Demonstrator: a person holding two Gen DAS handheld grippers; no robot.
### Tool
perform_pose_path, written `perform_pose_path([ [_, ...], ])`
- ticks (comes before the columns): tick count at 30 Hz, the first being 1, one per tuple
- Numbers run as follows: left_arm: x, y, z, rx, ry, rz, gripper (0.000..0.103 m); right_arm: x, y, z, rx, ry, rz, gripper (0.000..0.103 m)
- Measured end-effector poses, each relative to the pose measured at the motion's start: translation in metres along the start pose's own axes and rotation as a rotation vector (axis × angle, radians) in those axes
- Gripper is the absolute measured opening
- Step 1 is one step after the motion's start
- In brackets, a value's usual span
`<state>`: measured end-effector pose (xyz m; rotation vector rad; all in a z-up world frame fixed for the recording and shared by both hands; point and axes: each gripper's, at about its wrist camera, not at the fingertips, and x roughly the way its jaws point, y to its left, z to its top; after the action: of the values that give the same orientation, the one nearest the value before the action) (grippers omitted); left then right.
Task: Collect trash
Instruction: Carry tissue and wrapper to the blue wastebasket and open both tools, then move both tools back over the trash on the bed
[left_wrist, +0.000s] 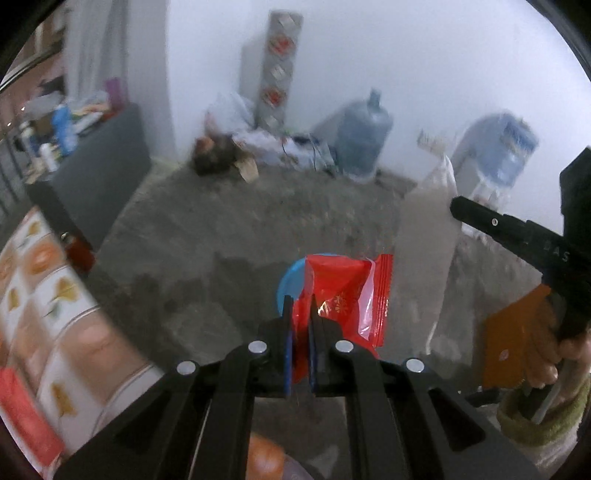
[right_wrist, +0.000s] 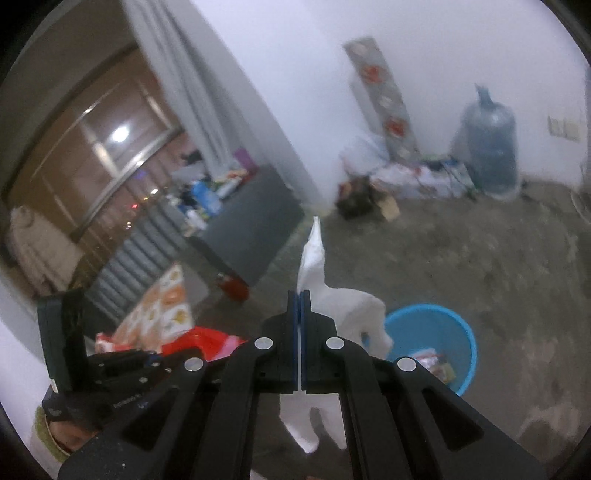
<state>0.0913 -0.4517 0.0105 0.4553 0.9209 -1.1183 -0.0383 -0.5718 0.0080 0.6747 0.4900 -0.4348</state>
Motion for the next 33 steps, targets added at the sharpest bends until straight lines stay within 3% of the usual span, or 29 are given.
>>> perform_pose_path([
  [6,0.092,-0.033,0.022,0.069,0.079,0.016,0.007,0.044,-0.061,-0.006,0.073,0.073,-0.105,0.0],
  [8,0.117,-0.042,0.024,0.084,0.111,0.008,0.017,0.067,-0.085,-0.012,0.103,0.122,-0.134,0.005],
  [9,0.131,-0.044,0.023,0.093,0.135,0.014,0.035,0.075,-0.093,-0.014,0.119,0.147,-0.145,0.011],
  [10,0.14,-0.046,0.024,0.099,0.151,0.029,0.054,0.085,-0.105,-0.02,0.146,0.186,-0.164,0.029],
  [11,0.146,-0.05,0.023,0.108,0.162,0.053,0.061,0.093,-0.114,-0.025,0.166,0.217,-0.192,0.034],
  [13,0.148,-0.053,0.021,0.118,0.159,0.103,0.072,0.097,-0.127,-0.032,0.195,0.237,-0.225,0.035],
  [17,0.121,-0.052,0.019,0.125,0.116,0.099,0.079,0.083,-0.134,-0.041,0.248,0.228,-0.199,0.036],
  [20,0.09,-0.053,0.017,0.144,0.08,0.104,0.081,0.062,-0.122,-0.041,0.229,0.201,-0.208,0.046],
  [25,0.006,-0.044,0.004,0.135,-0.017,0.078,0.087,0.05,-0.095,-0.034,0.144,0.168,-0.224,0.063],
  [30,-0.089,-0.021,-0.035,0.102,-0.148,0.071,0.091,0.029,-0.025,-0.032,-0.035,0.15,-0.241,0.084],
  [33,-0.142,0.002,-0.072,0.053,-0.221,0.115,0.093,0.017,0.024,-0.037,-0.181,0.118,-0.253,0.093],
])
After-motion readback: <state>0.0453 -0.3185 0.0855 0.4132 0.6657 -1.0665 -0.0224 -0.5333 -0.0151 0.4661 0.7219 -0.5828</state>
